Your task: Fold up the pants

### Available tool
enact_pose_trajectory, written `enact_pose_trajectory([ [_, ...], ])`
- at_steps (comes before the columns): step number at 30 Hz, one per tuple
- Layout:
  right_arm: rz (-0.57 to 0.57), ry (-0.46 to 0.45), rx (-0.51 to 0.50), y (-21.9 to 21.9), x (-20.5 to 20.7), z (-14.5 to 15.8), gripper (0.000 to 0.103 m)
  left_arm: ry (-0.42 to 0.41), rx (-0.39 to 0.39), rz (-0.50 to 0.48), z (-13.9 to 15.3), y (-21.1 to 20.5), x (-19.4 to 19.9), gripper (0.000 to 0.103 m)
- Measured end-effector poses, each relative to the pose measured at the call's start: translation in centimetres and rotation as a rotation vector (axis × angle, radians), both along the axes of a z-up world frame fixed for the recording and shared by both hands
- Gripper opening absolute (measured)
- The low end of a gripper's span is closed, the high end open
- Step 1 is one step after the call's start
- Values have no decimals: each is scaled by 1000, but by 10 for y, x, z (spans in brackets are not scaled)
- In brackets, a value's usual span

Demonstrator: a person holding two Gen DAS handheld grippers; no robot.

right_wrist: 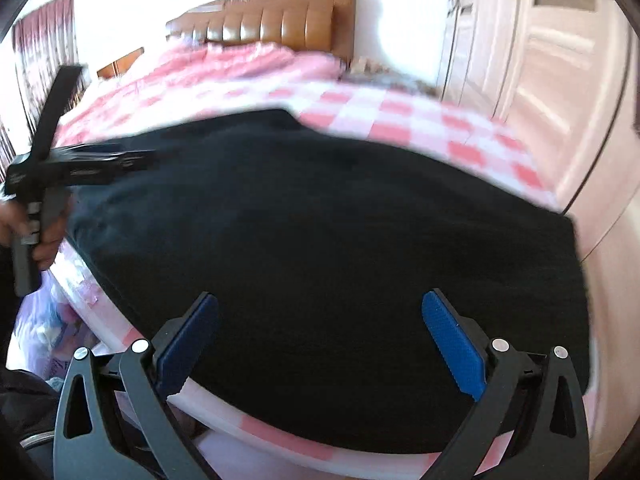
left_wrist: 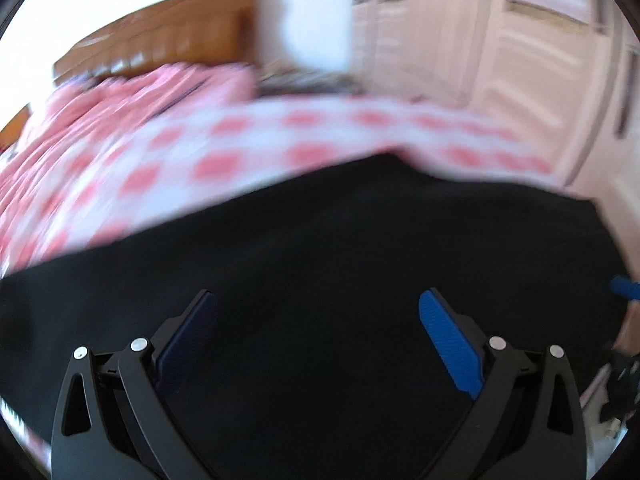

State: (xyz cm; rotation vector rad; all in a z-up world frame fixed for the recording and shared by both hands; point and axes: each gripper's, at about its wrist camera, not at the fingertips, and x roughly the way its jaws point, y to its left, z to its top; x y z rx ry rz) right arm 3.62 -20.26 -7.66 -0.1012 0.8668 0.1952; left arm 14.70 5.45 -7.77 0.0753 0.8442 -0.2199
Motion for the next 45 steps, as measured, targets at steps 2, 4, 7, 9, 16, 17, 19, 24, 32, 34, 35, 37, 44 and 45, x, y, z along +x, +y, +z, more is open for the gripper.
enact_pose_trajectory([
  [2, 17, 48, -55, 9, -3, -14, 99, 15, -12, 45, -11, 31, -15, 101],
  [4, 35, 22, -84, 8, -14, -18, 99, 60, -34, 60, -27, 62, -33, 101],
  [7, 8, 72, -113, 5, -15, -11, 99, -8, -63, -14, -18, 86, -70, 101],
  [9, -23, 65, -138, 15, -9, 2, 98, -40, -117, 8, -5, 110, -88, 101],
  [16, 214, -75, 33, 114, 31, 44, 99, -74, -346, 552, 7, 292, -127, 101],
  [17, 250, -77, 23, 135, 40, 42, 99, -73, -377, 595, 7, 313, -130, 101],
  [19, 311, -72, 16, 170, 57, 38, 99, -76, -381, 689, 10, 344, -131, 101],
  [24, 438, -27, 72, 254, 102, 24, 99, -33, -408, 762, 6, 373, -113, 101],
  [32, 474, 18, -51, 302, 116, -11, 99, -47, -549, 721, -23, 370, -107, 101],
  [34, 457, 44, 6, 295, 121, -14, 99, -69, -598, 695, -26, 373, -112, 101],
  [35, 446, 50, 25, 291, 123, -12, 99, -89, -634, 687, -26, 377, -118, 101],
  [37, 436, 64, 40, 291, 127, -14, 99, -126, -739, 691, -26, 392, -130, 101],
  [44, 441, 47, -15, 299, 123, -18, 99, -122, -265, 875, 2, 386, -154, 91],
  [45, 441, 48, -9, 299, 124, -18, 99, -93, -223, 871, 1, 384, -153, 88],
])
